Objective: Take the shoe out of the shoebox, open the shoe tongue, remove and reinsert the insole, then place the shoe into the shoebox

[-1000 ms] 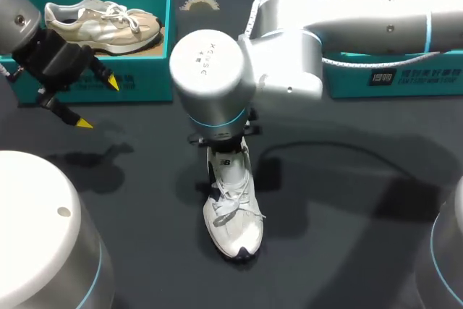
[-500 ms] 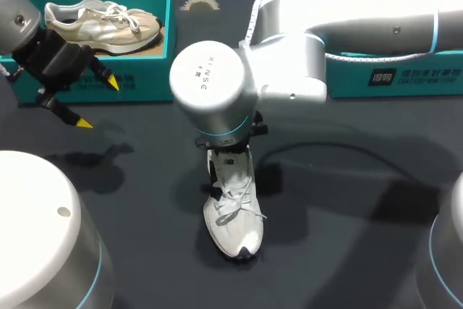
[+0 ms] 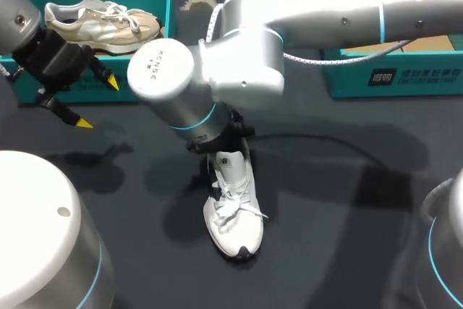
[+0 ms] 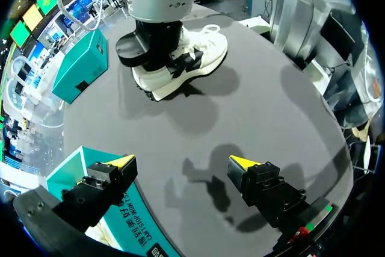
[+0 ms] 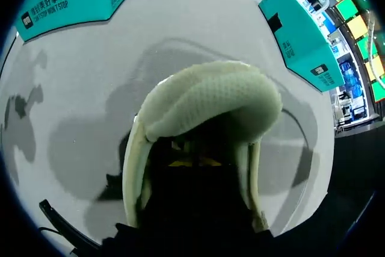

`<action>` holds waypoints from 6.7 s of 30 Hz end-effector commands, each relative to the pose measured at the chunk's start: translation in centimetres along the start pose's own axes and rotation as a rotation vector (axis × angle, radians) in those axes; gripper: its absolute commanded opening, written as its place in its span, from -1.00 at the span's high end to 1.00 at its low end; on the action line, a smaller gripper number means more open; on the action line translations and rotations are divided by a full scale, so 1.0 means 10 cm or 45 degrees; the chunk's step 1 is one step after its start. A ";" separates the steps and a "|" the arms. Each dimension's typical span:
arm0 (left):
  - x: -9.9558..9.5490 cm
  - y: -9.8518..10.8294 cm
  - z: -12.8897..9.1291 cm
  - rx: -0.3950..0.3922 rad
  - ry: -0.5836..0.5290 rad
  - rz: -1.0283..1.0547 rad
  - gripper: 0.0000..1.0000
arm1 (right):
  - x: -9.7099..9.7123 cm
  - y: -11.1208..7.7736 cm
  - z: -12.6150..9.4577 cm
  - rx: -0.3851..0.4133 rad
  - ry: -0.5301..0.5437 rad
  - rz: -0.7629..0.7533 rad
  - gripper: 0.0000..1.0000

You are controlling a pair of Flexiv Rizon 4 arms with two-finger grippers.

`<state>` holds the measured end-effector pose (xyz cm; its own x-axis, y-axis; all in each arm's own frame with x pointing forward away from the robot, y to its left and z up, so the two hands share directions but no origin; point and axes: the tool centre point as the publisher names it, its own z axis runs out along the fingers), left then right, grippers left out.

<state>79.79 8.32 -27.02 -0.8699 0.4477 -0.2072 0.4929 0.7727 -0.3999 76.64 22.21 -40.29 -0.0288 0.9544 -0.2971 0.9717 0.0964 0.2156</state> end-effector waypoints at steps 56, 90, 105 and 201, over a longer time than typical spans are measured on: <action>0.01 0.00 0.00 -0.003 0.000 0.001 -1.00 | 0.10 -0.14 -0.25 0.184 0.291 0.183 1.00; 0.01 0.00 0.00 -0.003 0.000 0.001 -1.00 | 0.09 -0.32 -0.62 0.343 0.240 0.124 0.61; 0.01 0.00 0.00 -0.003 0.000 0.001 -1.00 | 0.05 -0.32 -0.58 0.363 0.197 0.136 -0.28; 0.01 0.00 0.00 -0.003 0.000 0.001 -1.00 | -0.21 -0.51 -0.85 0.354 0.309 -0.071 -0.74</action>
<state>79.79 8.31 -27.02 -0.8698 0.4478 -0.2071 0.4930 0.7726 -0.3999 70.10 22.21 -33.05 -0.1073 0.9921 -0.0654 0.9921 0.1026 -0.0716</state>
